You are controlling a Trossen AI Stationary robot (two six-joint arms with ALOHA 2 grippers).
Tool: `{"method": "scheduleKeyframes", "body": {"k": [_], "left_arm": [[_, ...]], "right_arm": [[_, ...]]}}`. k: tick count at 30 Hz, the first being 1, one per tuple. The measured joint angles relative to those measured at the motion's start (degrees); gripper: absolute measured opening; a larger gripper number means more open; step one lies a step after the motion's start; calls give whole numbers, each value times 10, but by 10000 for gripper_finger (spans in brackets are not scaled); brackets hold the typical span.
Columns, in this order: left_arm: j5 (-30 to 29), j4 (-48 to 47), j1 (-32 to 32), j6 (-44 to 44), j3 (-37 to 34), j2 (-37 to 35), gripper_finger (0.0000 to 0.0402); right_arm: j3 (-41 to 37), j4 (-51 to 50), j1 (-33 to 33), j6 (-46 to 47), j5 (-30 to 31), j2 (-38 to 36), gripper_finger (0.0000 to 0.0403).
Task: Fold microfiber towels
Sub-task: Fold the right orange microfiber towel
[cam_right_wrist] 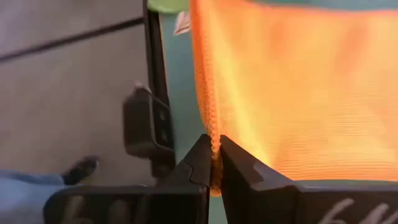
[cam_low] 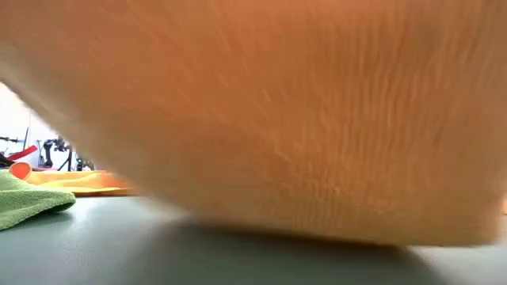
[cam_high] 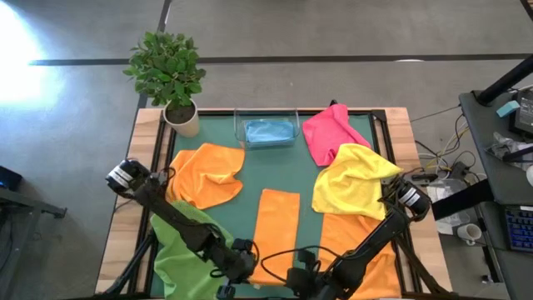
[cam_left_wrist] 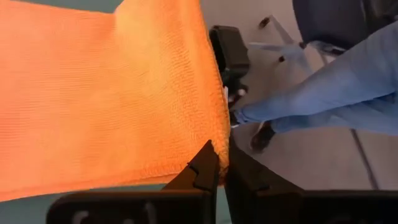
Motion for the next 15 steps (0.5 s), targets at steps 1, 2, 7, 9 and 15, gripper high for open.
{"method": "scheduleKeyframes", "body": {"k": [1, 2, 7, 9, 15], "left_arm": [[0, 0, -4, -10, 0, -2, 1], [0, 2, -6, -15, 0, -3, 1], [-31, -2, -7, -24, -1, -4, 1], [-61, -13, 2, -22, -3, -4, 1], [-122, -103, 49, -27, -2, -19, 1]], "right_arm": [[4, 0, 1, 4, 0, 0, 11], [7, 0, 1, 8, 0, 0, 11], [32, -94, -3, 34, 37, 0, 11], [41, -147, -11, 49, 47, 0, 11], [46, -235, -45, 69, 56, -1, 11]]}}
